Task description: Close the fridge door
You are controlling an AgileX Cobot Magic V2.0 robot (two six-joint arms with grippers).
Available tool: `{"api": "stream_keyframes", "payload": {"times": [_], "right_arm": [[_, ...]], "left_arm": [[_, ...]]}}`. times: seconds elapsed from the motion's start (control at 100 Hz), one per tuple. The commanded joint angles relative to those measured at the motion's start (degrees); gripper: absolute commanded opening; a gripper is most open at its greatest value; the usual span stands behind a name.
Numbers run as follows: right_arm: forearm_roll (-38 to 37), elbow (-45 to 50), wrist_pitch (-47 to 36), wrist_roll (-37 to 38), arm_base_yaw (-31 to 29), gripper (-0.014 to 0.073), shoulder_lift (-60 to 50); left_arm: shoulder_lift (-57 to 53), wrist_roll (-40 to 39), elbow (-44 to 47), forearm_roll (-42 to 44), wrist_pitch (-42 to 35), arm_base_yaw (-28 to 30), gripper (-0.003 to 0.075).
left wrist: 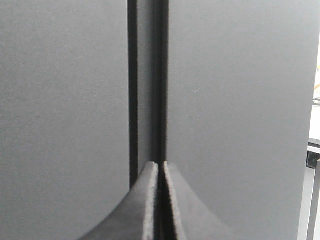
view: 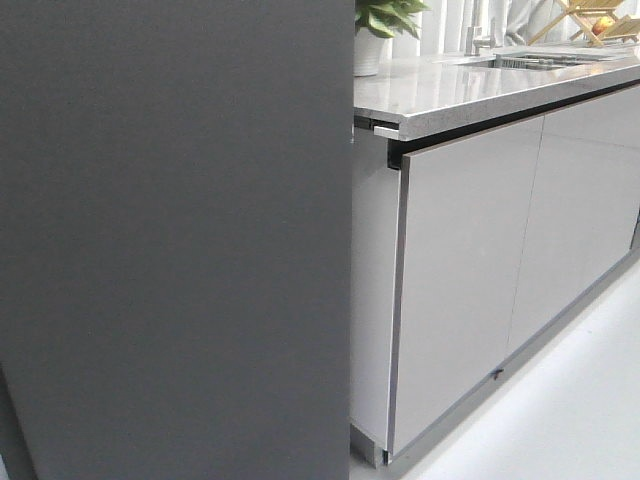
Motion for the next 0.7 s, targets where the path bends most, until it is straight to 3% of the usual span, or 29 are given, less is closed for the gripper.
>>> {"api": "stream_keyframes", "payload": {"times": [0.0, 0.5, 0.69], "right_arm": [[-6.0, 1.1, -8.3, -0.8, -0.4, -0.0073, -1.3], [-6.1, 1.1, -7.3, -0.8, -0.7, -0.0073, -1.3], [-5.5, 1.1, -7.3, -0.8, -6.8, -0.0073, -1.3]], "left_arm": [[-1.3, -0.1, 2.0, -0.2, -4.2, 0.2, -0.0020], [-1.3, -0.1, 2.0, -0.2, -4.2, 0.2, -0.0020], [-1.3, -0.1, 2.0, -0.2, -4.2, 0.2, -0.0020]]}}
